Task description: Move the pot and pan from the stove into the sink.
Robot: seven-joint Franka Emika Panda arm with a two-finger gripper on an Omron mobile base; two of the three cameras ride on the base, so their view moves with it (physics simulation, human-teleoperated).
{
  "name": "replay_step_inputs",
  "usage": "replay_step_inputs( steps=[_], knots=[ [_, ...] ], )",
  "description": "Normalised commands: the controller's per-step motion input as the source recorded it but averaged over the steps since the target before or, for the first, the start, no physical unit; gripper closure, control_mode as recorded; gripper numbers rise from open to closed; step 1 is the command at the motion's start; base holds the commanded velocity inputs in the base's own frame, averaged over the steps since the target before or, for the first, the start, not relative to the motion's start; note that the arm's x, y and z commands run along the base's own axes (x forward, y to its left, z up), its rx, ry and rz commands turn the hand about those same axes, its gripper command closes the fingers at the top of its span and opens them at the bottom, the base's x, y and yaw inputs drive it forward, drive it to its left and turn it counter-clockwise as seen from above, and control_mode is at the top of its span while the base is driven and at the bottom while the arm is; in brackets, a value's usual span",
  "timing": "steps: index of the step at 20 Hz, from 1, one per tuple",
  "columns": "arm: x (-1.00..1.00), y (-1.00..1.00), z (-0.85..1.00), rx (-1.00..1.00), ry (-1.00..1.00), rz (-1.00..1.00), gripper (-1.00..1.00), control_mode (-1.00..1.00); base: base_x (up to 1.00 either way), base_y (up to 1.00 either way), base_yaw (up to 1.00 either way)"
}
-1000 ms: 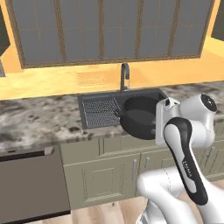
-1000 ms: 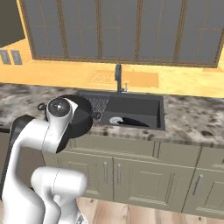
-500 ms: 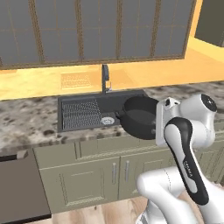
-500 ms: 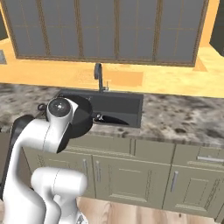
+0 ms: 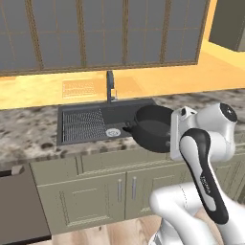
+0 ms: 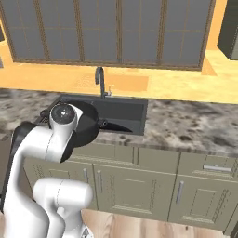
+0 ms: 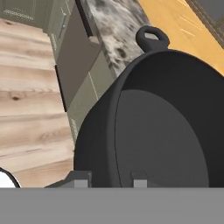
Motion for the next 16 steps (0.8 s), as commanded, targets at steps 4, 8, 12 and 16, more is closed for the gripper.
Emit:
replay_step_inputs(
  steps=[4, 8, 12, 16],
  knots=[
    [0.00, 0.00, 0.00, 0.00, 0.00, 0.00, 1.00, 1.00, 0.46, -0.11, 0.00],
    [0.00, 0.00, 0.00, 0.00, 0.00, 0.00, 1.00, 1.00, 0.63, -0.10, 0.00],
    [0.00, 0.00, 0.00, 0.00, 0.00, 0.00, 1.00, 1.00, 0.55, -0.13, 0.00],
    [0.00, 0.00, 0.00, 0.00, 0.00, 0.00, 1.00, -1.00, 0.05, -0.01, 0.00]
  ],
)
